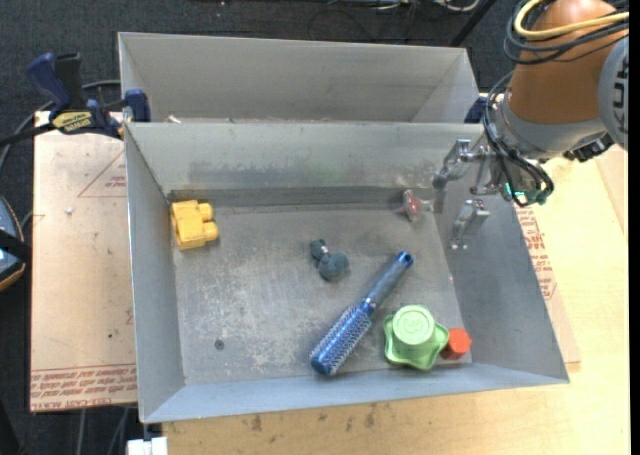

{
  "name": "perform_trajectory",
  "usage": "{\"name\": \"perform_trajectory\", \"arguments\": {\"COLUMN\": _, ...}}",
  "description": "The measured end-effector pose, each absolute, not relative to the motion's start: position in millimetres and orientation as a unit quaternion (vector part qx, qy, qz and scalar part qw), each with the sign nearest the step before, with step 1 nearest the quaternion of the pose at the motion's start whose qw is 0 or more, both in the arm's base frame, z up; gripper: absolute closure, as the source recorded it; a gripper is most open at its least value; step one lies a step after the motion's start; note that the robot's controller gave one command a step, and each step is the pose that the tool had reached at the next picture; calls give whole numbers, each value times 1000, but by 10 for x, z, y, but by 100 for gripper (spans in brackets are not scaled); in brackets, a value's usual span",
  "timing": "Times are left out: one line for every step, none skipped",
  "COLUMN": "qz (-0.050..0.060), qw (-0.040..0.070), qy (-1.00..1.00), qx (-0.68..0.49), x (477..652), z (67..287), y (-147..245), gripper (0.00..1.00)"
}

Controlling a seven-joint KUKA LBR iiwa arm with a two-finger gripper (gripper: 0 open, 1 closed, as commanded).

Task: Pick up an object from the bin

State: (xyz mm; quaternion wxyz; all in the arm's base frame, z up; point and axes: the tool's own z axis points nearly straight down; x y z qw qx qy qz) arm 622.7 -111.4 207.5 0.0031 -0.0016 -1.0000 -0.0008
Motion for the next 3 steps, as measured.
{"name": "perform_trajectory", "arguments": {"qz": 1, "qw": -4, "qy": -980, "qx": 200, "x": 5951, "z": 740, "y": -812, "gripper": 0}}
{"name": "perform_trajectory", "arguments": {"qz": 0, "qw": -3, "qy": -975, "qx": 222, "x": 5428, "z": 790, "y": -523, "gripper": 0}}
{"name": "perform_trajectory", "arguments": {"qz": 1, "qw": -2, "qy": -975, "qx": 222, "x": 5439, "z": 792, "y": -537, "gripper": 100}}
